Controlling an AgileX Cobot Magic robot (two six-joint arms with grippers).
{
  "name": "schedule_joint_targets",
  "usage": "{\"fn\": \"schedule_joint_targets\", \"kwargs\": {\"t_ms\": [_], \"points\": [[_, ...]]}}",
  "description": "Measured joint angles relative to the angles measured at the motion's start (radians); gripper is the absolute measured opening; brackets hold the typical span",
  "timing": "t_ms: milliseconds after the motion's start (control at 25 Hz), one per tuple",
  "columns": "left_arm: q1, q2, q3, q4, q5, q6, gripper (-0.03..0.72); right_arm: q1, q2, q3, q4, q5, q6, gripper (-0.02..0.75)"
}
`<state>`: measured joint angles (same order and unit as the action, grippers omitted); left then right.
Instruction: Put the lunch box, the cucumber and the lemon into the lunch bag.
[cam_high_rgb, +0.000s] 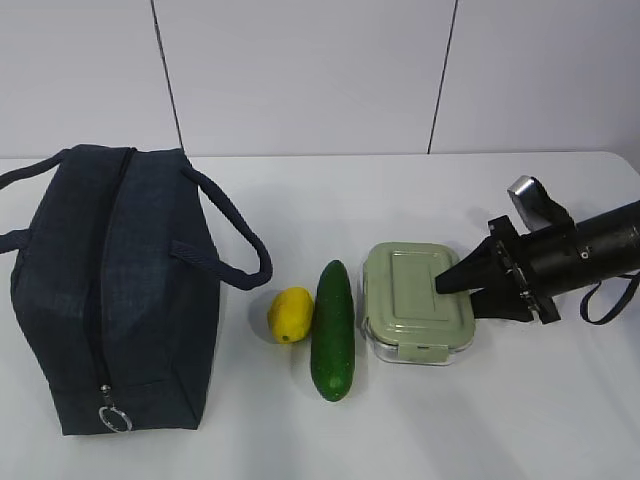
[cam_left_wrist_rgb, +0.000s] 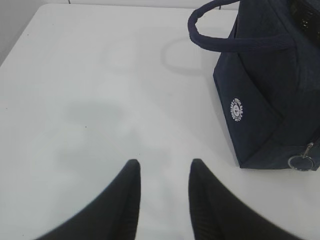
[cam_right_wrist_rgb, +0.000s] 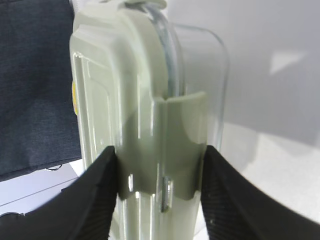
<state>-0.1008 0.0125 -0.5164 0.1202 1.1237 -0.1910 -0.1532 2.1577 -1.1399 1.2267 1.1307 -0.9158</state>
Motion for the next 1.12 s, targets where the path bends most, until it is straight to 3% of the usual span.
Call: {"fn": "schedule_joint_targets", "kwargs": {"t_ms": [920, 1120], "points": [[0.0, 0.0, 0.0, 0.012, -0.005, 0.0, 0.235, 0.0, -0.078, 0.0, -0.009, 0.0, 0.075, 0.35], [0.0, 0.013, -0.047, 0.012, -0.029, -0.014, 0.235, 0.0, -0.109, 0.0, -0.015, 0.0, 0.09, 0.35]]}}
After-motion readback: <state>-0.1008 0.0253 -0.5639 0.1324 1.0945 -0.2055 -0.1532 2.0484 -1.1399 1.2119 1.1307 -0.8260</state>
